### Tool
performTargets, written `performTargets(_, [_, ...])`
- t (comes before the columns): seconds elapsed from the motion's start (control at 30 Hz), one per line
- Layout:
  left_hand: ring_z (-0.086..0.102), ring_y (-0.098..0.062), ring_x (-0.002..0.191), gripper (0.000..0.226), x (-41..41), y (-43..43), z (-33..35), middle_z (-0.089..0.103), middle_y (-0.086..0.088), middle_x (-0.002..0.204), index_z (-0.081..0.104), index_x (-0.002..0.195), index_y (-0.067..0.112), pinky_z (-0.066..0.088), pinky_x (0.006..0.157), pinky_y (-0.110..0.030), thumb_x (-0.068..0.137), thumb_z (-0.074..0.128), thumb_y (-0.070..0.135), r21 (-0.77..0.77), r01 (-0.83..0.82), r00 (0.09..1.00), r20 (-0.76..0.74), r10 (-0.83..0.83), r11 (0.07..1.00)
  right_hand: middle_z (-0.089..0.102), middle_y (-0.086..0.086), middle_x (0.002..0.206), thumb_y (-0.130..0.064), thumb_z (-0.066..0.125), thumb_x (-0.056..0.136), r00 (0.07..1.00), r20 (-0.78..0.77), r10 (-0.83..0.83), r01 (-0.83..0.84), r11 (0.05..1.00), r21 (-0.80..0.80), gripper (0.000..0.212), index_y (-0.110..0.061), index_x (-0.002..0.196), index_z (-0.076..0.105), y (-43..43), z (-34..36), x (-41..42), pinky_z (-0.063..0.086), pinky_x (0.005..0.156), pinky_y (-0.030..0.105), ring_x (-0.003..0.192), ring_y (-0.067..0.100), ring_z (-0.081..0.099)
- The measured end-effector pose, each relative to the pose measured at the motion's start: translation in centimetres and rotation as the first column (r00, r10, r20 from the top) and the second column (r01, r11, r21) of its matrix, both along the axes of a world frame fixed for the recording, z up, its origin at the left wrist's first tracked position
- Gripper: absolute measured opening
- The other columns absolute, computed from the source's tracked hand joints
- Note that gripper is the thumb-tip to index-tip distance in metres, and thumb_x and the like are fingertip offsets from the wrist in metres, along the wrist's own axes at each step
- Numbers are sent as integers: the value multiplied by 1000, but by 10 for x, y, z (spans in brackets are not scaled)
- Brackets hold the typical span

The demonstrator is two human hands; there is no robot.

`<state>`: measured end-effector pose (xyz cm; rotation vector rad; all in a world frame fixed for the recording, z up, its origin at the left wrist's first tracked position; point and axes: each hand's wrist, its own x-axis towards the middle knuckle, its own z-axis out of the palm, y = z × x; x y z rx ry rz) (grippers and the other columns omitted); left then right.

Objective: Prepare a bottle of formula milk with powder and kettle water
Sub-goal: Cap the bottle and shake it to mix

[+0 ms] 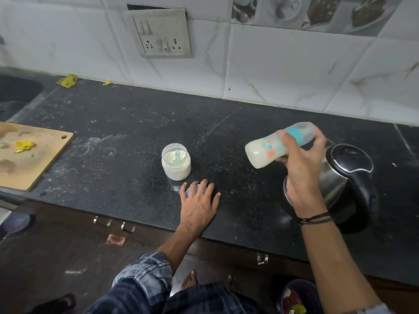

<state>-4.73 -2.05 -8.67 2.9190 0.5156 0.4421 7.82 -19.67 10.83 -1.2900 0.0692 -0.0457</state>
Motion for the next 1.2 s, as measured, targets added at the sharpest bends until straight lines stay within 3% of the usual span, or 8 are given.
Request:
performTargets(0.1, [58, -25, 123, 36, 1, -1, 0, 62, 5, 131, 65, 122, 27, 28, 116, -54, 104, 47, 53, 2, -9, 1000, -5, 9, 1000, 69, -6, 115, -28, 82, 84, 989, 30, -146, 139, 975, 172, 73, -21, 141, 39, -2, 2, 3, 61, 74, 33, 103, 13, 75])
performTargets(0.27, [58, -25, 124, 38, 0, 0, -1, 62, 5, 131, 65, 122, 26, 29, 116, -56, 104, 46, 53, 1, 3, 1000, 1, -3, 1000, 72, -9, 108, -23, 82, 86, 999, -5, 47, -47, 999, -11, 58, -32, 132, 49, 0, -4, 1, 60, 67, 29, 99, 13, 76])
performTargets(0.4, [58, -25, 124, 37, 0, -1, 1, 62, 5, 131, 66, 123, 27, 28, 116, -56, 104, 47, 53, 0, -7, 1000, -10, 7, 1000, 72, -8, 113, -32, 82, 84, 989, 49, -141, 132, 980, 150, 70, -23, 139, 40, 3, 0, 4, 61, 71, 33, 103, 14, 75])
performTargets(0.53, [59, -26, 123, 37, -1, 1, 0, 63, 4, 130, 66, 122, 26, 30, 116, -56, 104, 48, 52, 2, 8, 1000, 5, -8, 1000, 67, -2, 120, -24, 81, 88, 1000, 0, 27, -27, 999, -36, 61, -29, 136, 44, 6, -3, 5, 59, 70, 30, 101, 11, 75])
performTargets(0.7, [57, -24, 124, 36, 1, 0, -2, 62, 5, 131, 65, 122, 27, 28, 116, -55, 104, 48, 53, 3, -2, 1000, 13, 2, 1000, 67, 3, 122, -29, 80, 87, 987, 65, -147, 139, 983, 121, 57, -31, 129, 42, 4, 4, 7, 59, 67, 31, 103, 18, 75])
performTargets(0.83, [59, -26, 122, 36, -1, 1, -5, 63, 4, 129, 66, 120, 26, 31, 114, -56, 103, 49, 52, 14, 12, 999, 47, -13, 1000, 71, -8, 112, -25, 81, 86, 998, 51, 23, -18, 996, -83, 58, -34, 130, 45, 1, 0, 4, 58, 62, 25, 100, 14, 75])
performTargets(0.97, [59, -25, 121, 35, 2, 0, -5, 62, 5, 128, 65, 119, 26, 30, 115, -56, 103, 48, 52, 10, -2, 999, 46, 2, 1000, 69, -2, 119, -30, 81, 84, 981, 78, -178, 171, 981, 91, 63, -25, 133, 42, -5, 6, 8, 59, 64, 30, 101, 16, 76])
performTargets(1.2, [58, -25, 121, 35, 2, 1, -7, 61, 5, 129, 64, 120, 27, 30, 114, -56, 104, 47, 53, 6, 6, 999, 40, -6, 1000, 75, -17, 102, -22, 79, 90, 996, 58, -75, 75, 997, -4, 61, -30, 137, 41, -4, 4, 3, 59, 65, 25, 100, 10, 75])
